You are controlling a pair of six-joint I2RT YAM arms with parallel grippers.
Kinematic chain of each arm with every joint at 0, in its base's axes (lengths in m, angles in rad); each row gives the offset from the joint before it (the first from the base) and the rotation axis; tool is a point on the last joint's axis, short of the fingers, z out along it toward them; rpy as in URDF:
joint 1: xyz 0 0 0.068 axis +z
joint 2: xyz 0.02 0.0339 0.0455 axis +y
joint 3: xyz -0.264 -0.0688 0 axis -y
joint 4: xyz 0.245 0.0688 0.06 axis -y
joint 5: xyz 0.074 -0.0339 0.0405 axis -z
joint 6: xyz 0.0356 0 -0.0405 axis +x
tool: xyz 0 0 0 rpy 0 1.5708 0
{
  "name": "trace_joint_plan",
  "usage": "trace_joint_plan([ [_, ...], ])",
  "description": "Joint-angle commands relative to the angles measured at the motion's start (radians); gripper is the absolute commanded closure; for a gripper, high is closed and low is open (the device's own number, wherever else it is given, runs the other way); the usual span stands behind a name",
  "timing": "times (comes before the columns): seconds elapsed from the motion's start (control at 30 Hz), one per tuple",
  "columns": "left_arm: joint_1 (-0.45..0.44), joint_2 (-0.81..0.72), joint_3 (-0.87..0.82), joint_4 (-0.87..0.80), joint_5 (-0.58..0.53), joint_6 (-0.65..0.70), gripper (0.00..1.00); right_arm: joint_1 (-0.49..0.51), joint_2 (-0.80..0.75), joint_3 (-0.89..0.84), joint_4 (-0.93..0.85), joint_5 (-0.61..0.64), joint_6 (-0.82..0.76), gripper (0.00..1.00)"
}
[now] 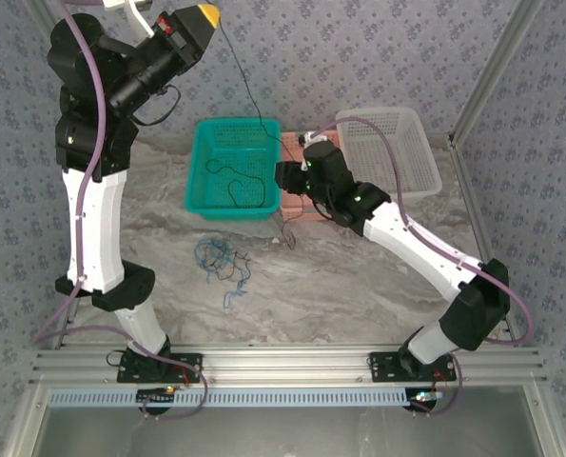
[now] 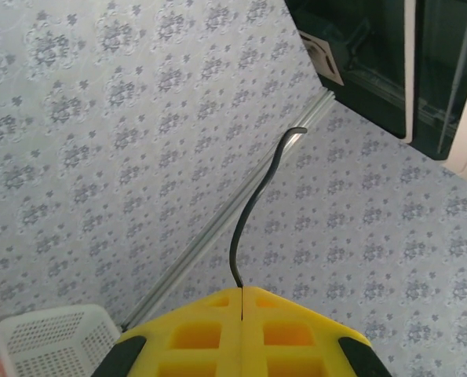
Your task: Untangle the cables
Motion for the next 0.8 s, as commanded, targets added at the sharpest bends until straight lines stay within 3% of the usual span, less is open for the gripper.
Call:
trace_joint_plan([
  [0.0,0.000,-0.033,0.003,-0.038,-0.048,0.062,1.00,0.006,0.033,0.022,0.035,-0.037,0.029,0.83],
  [0.07,0.003,-0.028,-0.001,-0.054,-0.078,0.095,1.00,0.006,0.047,0.035,0.046,-0.049,0.048,0.99],
  [0.3,0.040,-0.034,-0.132,-0.074,-0.173,0.189,1.00,-0.001,0.188,0.270,0.046,-0.175,0.093,1.00],
  [0.57,0.137,-0.002,-0.321,0.007,-0.239,0.248,1.00,-0.021,0.518,0.769,-0.150,-0.256,0.131,1.00],
  [0.77,0.177,0.020,-0.472,0.094,-0.237,0.273,1.00,-0.040,0.703,0.882,-0.152,-0.299,0.188,1.00],
])
